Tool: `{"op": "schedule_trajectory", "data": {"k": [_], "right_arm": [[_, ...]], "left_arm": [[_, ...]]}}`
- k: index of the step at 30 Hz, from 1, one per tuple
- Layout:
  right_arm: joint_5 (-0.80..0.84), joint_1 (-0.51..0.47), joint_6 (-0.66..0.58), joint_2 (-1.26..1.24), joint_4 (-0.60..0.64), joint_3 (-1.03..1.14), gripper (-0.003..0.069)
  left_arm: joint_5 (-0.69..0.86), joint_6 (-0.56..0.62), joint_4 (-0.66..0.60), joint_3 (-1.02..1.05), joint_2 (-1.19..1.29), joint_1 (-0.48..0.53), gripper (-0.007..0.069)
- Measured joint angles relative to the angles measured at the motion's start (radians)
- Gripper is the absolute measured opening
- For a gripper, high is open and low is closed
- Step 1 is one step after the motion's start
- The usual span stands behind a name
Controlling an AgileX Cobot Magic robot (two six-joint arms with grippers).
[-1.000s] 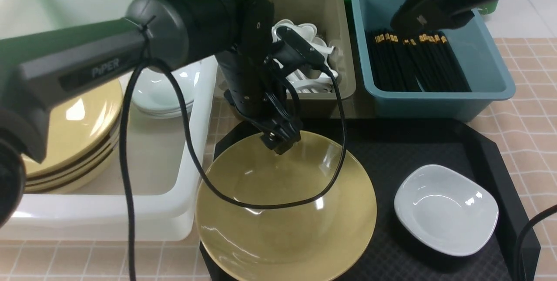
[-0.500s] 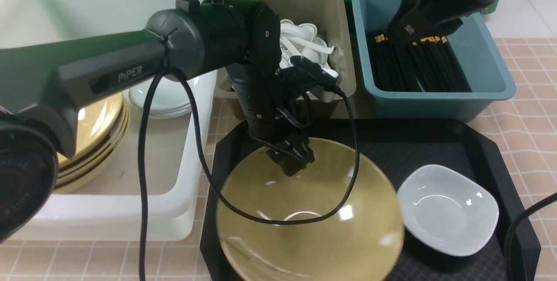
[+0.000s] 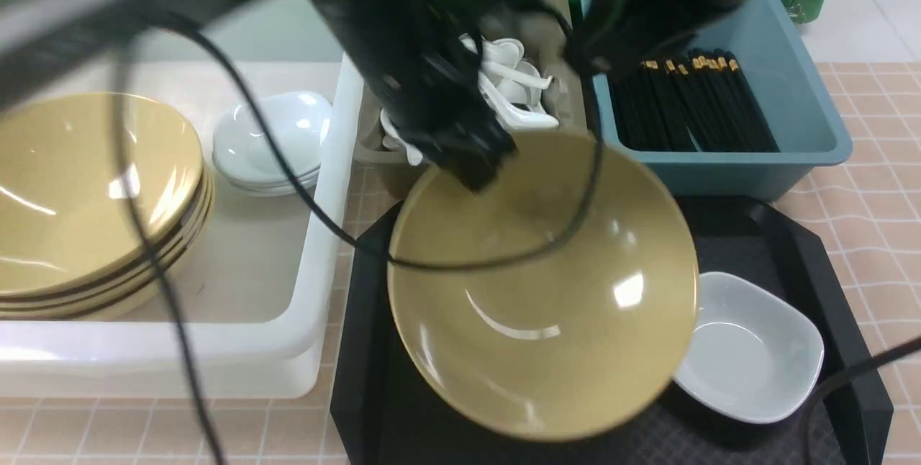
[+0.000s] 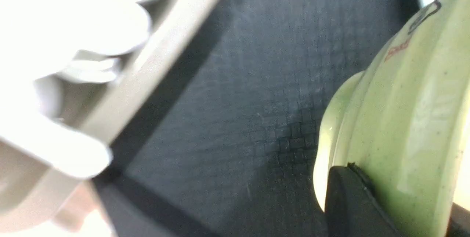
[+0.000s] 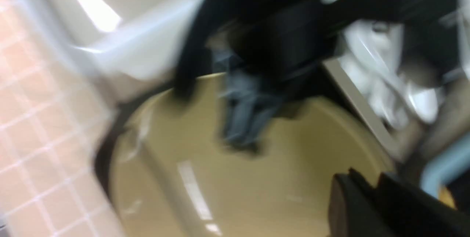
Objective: On brown table put chopsticks spoon bowls plates into blue grey white boxes.
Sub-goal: 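Place the tan bowl onto the bowl stack in the left bin with the left gripper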
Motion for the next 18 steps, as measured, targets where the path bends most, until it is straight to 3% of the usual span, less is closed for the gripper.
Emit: {"op": "schedule_trajectory", "data": {"k": [3,9,10,14,16,18], "right_arm": [[0.0,0.109,-0.028,0.001,-0.01,-0.058,0.0046],[0.004,0.259,-0.042,0.041,-0.082,-0.198,0.0036],[0.004,0.262,-0.042,0.043,-0.084,-0.203,0.0036],[-0.021,0.33,-0.042,0.118,-0.101,-0.278,0.0036],[-0.044,0.347,-0.041,0.147,-0.102,-0.291,0.0036],[-0.078,0.378,-0.042,0.202,-0.104,-0.309,0.0036]], "left_arm": [[0.008,0.0,-0.062,0.0,-0.098,0.115,0.0008],[0.02,-0.018,-0.137,0.021,-0.274,0.425,0.0008],[0.02,-0.019,-0.139,0.024,-0.28,0.438,0.0008],[0.023,-0.028,-0.187,0.129,-0.373,0.744,0.0008],[0.023,-0.028,-0.207,0.161,-0.384,0.808,0.0008],[0.005,-0.035,-0.266,0.26,-0.4,0.966,0.0008]]}}
